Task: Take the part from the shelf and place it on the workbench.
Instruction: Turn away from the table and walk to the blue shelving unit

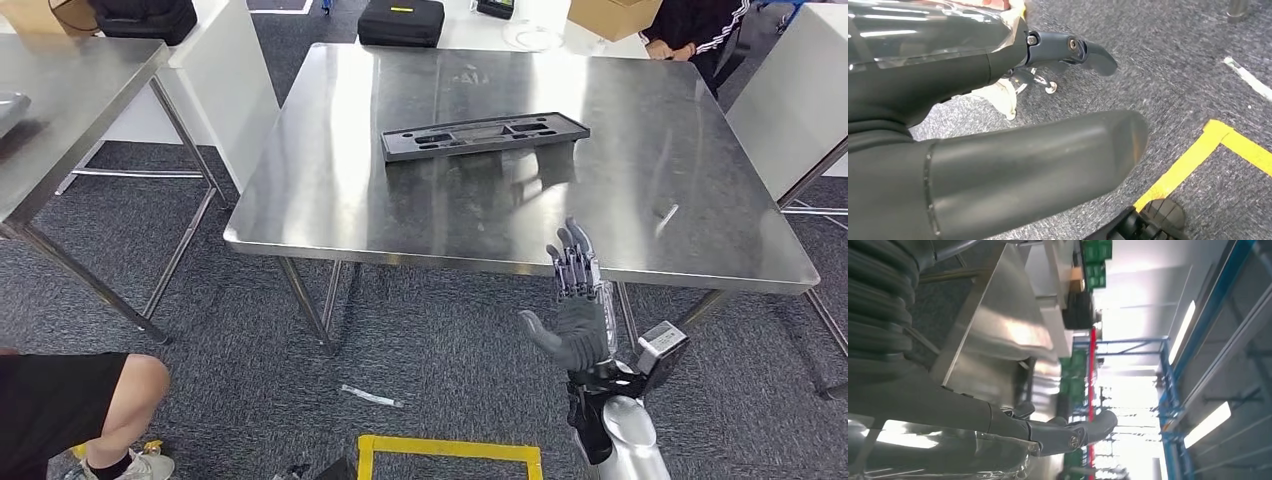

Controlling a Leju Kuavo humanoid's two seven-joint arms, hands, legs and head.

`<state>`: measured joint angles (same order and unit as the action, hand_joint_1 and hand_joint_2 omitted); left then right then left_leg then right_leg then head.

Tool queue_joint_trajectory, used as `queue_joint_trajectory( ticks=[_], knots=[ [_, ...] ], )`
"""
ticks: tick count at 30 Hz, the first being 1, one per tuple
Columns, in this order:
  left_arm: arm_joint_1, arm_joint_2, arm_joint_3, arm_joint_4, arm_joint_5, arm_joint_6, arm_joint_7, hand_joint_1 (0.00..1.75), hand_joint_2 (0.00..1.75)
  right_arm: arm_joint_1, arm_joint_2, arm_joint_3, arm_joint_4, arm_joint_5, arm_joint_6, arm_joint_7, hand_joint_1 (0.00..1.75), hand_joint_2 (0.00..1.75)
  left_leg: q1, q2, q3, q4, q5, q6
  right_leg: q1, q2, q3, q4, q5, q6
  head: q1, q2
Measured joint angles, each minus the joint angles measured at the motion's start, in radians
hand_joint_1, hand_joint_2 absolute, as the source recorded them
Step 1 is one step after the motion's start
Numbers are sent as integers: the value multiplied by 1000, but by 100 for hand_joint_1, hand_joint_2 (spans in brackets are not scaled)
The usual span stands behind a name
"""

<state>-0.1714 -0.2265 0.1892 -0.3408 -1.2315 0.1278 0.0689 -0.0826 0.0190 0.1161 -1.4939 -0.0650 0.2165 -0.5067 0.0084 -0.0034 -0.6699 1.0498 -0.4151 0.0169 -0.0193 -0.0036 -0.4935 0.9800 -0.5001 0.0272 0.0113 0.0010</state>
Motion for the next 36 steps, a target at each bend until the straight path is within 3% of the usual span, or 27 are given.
queue_joint_trajectory(
  ticks=[3,4,5,6,8,10,12,14,15,18,20,21,22,24,26,28,30,32,34,35,36],
  knots=[
    [3,3,1,-1,-1,13,4,0,0,-22,11,-25,74,12,-32,17,0,175,3,0,-53,170,-132,-13,-1,-3,-28,0,30,-18,-3,0],
    [6,3,1,-1,-2,17,5,0,0,-27,14,-34,105,17,-44,24,0,175,4,0,-62,219,-152,-16,0,-3,-40,1,39,-17,-3,0],
    [9,3,2,-2,-5,20,6,0,0,-33,17,-44,140,20,-53,29,0,175,4,0,-56,238,-152,-19,0,-4,-51,3,47,-15,-3,0],
    [12,3,3,-3,-7,23,6,0,0,-38,19,-52,174,22,-59,30,0,175,6,0,-31,219,-137,-20,0,-4,-61,5,53,-12,-4,0],
    [15,4,4,-8,-11,25,7,0,0,-48,22,-66,234,25,-68,25,0,175,9,0,62,92,-100,-18,-1,-4,-77,13,62,-4,-4,0],
    [15,3,4,-13,-14,30,7,0,0,-61,24,-76,277,31,-82,25,0,87,7,-1,127,-6,-86,-7,2,-5,-90,22,69,7,-3,0],
    [16,2,4,-16,-20,39,8,0,0,-79,27,-88,329,56,-126,38,0,0,0,-3,131,-23,-82,8,6,-5,-98,24,79,21,-1,0],
    [17,-1,5,-19,-29,52,10,0,0,-105,29,-105,415,107,-206,47,0,0,1,-1,121,-31,-69,26,6,-4,-109,29,80,34,-1,0],
    [18,-4,6,-22,-33,59,10,0,0,-122,29,-115,473,139,-257,50,0,0,2,0,113,-35,-59,36,5,-3,-121,49,64,36,2,0],
    [25,-11,7,-30,-42,73,10,0,0,-169,22,-142,680,238,-411,88,0,0,2,1,79,-38,-29,50,3,-1,-183,212,-43,28,10,0],
    [34,-12,10,-33,-43,76,9,0,0,-182,15,-150,820,292,-495,144,0,0,1,1,55,-37,-12,50,2,-1,-194,297,-76,37,11,0],
    [39,-12,11,-34,-44,77,8,0,0,-182,12,-153,885,312,-524,180,0,0,1,0,45,-37,-4,49,1,-1,-174,288,-69,45,11,0],
    [43,-12,13,-34,-45,78,6,0,0,-179,9,-155,937,328,-543,216,0,0,1,0,37,-37,3,46,-1,-1,-134,241,-51,54,11,0],
    [49,-12,15,-37,-44,80,2,0,0,-173,2,-158,1022,372,-569,305,0,0,0,0,25,-36,16,36,-1,0,-33,93,-26,60,12,0],
    [53,-10,17,-46,-40,78,-2,0,0,-159,-6,-147,1091,450,-587,418,0,0,-3,0,22,-36,29,24,6,4,18,6,-23,47,11,0],
    [59,-8,20,-59,-30,70,-7,0,0,-133,-15,-117,1146,542,-577,541,0,0,-4,-1,22,-40,40,12,10,5,12,0,-18,32,8,0],
    [69,-3,25,-73,-16,58,-10,0,0,-107,-22,-72,1191,626,-544,657,0,0,-1,-1,11,-23,16,2,3,3,3,-2,-5,11,6,0],
    [78,3,32,-88,-6,43,-11,0,0,-79,-26,-15,1227,727,-486,751,0,0,2,0,-20,67,-74,-7,-2,0,-11,-3,13,-10,3,0],
    [82,9,37,-99,0,22,-11,0,0,-47,-27,71,1253,874,-403,816,0,0,3,0,-52,197,-159,-14,1,-3,-29,-1,28,-17,1,0],
    [84,12,38,-103,4,12,-11,0,0,-32,-26,128,1265,946,-355,840,0,0,3,0,-53,237,-171,-15,3,-4,-39,1,34,-17,1,0],
    [84,15,39,-107,6,4,-11,0,0,-21,-25,182,1274,997,-314,859,0,0,3,0,-37,241,-165,-16,4,-5,-48,3,39,-15,1,0]
  ],
)
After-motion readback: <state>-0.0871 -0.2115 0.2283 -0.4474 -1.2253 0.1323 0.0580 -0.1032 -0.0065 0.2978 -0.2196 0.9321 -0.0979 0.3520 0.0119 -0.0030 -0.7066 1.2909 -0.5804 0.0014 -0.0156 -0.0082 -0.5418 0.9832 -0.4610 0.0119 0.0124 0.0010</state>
